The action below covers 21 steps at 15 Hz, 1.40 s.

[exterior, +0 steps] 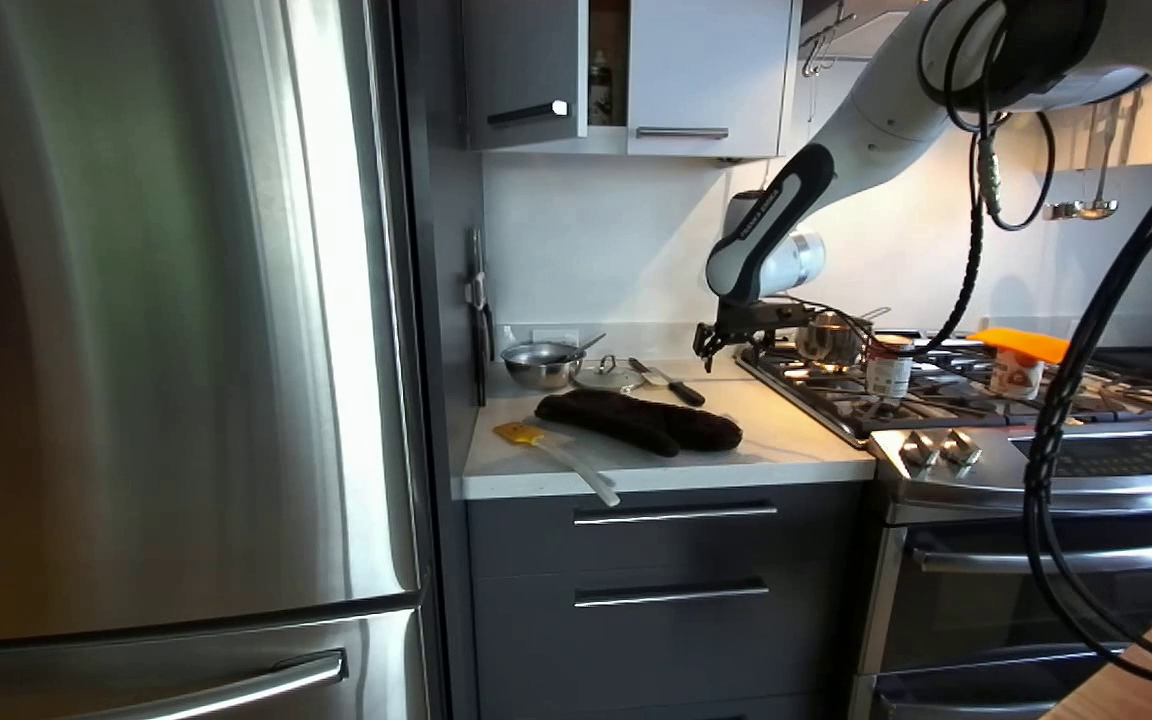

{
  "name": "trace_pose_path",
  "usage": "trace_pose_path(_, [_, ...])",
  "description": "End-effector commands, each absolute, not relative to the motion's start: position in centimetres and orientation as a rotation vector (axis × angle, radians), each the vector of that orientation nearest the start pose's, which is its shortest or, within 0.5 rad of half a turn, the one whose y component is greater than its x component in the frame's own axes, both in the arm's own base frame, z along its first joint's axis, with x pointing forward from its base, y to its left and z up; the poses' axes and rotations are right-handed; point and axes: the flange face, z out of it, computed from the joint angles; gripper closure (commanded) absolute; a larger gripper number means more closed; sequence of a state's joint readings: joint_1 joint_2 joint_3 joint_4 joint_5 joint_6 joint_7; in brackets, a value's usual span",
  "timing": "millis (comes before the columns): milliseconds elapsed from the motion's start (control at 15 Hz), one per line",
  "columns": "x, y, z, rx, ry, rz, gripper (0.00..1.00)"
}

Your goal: Move the straight spatula to the front right side of the counter

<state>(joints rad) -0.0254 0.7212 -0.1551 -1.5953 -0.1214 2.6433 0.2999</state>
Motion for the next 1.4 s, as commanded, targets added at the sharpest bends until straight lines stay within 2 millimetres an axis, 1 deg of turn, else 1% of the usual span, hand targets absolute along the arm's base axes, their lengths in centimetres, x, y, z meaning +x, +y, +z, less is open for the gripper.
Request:
trace_pose_path(0, [74.8,-12.3,23.3,-3.166,0.435,-0.532,0.0])
trace_pose_path(267, [77.1,-12.3,22.3,-3.128,0.359,-0.507,0.0])
trace_pose_path(467, [78.5,-12.2,21.5,-3.122,0.331,-0.484,0.0])
trace_pose_path(800, [79.9,-12.1,19.9,-3.124,0.298,-0.444,0.0])
trace_pose_path(1067, [80.5,-12.2,18.6,-3.132,0.283,-0.412,0.0])
trace_pose_path(1133, [80.6,-12.1,18.4,-3.134,0.277,-0.404,0.11])
trace_pose_path(1200, [80.7,-12.1,18.2,-3.137,0.268,-0.401,0.26])
trace_pose_path(1333, [80.9,-12.1,17.9,-3.141,0.258,-0.401,0.42])
